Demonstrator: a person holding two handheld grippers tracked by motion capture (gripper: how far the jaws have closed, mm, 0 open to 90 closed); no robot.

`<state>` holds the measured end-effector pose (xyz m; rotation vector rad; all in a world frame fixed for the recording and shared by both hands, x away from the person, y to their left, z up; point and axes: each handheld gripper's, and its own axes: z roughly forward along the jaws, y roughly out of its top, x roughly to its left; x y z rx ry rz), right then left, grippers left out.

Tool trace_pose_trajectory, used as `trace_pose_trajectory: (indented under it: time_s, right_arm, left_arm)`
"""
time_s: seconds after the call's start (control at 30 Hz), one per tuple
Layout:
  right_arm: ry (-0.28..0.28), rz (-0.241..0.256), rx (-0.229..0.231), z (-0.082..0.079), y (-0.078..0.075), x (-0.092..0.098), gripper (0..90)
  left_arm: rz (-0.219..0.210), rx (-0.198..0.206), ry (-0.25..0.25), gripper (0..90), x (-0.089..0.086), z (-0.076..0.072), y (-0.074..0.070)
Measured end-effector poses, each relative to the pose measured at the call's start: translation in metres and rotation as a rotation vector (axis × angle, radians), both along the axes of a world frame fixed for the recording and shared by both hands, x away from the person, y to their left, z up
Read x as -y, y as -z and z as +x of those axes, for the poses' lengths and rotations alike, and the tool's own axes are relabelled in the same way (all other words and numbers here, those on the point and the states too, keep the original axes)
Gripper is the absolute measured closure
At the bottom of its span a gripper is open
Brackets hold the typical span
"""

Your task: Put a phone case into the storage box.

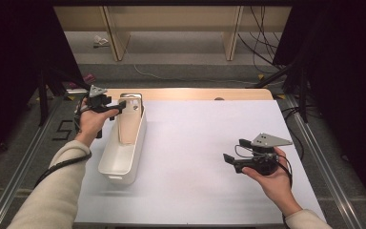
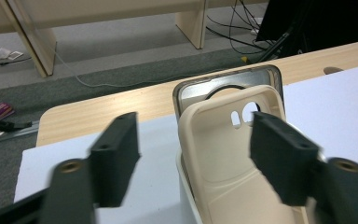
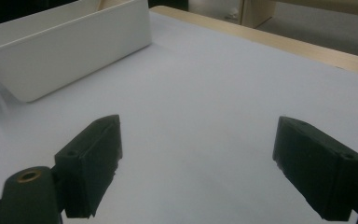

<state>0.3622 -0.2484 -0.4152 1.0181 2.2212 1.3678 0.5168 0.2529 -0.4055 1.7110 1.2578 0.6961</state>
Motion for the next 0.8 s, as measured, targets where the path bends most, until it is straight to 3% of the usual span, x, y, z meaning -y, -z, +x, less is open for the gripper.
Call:
trace_pose_trajectory:
  time_s: [0.1, 0.4, 0.53, 0.8]
  right_arm:
    - [0.0, -0.001, -0.001, 0.0, 0.0, 0.0, 16.5]
    - [0.0, 0.0, -0.002, 0.001, 0.0, 0.0, 16.4]
    - [0.0, -0.002, -0.002, 0.001, 0.001, 0.0, 16.4]
    - [0.001, -0.003, -0.001, 0.001, 0.0, 0.001, 16.4]
  left_arm:
    - [0.02, -0.004, 0.003, 16.5, 0.0, -0.003, -0.003]
    - [0.031, -0.003, 0.063, 4.1, 0.002, -0.019, -0.011]
    - [0.004, 0.01, 0.086, 1.0, 0.005, -0.029, -0.014]
    - [0.013, 0.034, 0.123, 0.0, 0.01, -0.049, -0.02]
